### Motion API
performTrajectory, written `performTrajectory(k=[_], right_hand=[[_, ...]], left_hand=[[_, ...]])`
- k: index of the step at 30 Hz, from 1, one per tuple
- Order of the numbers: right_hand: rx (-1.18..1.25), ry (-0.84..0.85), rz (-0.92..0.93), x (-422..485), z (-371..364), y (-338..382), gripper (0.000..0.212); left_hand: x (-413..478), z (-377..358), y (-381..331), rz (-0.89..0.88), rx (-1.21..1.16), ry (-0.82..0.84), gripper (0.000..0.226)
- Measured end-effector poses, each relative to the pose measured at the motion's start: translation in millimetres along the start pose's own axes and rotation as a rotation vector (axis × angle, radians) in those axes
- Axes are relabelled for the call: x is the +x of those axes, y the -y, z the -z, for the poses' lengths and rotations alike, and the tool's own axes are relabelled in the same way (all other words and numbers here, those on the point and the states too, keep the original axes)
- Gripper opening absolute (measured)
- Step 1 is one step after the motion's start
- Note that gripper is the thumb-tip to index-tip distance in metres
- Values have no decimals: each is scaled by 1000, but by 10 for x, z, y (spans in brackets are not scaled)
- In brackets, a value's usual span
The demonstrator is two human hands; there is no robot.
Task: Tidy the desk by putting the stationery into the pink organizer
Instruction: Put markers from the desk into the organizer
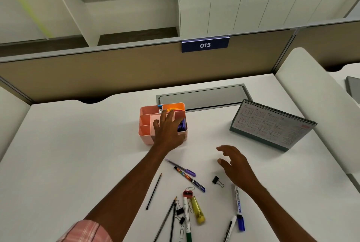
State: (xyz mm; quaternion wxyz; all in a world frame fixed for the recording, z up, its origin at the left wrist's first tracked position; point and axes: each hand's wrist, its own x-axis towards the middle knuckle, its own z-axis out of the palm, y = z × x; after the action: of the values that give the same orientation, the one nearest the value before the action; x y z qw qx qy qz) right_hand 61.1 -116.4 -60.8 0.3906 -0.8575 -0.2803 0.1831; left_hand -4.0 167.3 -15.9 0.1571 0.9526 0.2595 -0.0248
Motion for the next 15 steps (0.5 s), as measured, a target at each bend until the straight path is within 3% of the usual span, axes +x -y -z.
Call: performTrajectory(k=[15], right_hand=[[-57, -96, -217, -988, 143, -534, 39]], left_hand=[[-54, -24, -40, -16, 29, -13, 83]])
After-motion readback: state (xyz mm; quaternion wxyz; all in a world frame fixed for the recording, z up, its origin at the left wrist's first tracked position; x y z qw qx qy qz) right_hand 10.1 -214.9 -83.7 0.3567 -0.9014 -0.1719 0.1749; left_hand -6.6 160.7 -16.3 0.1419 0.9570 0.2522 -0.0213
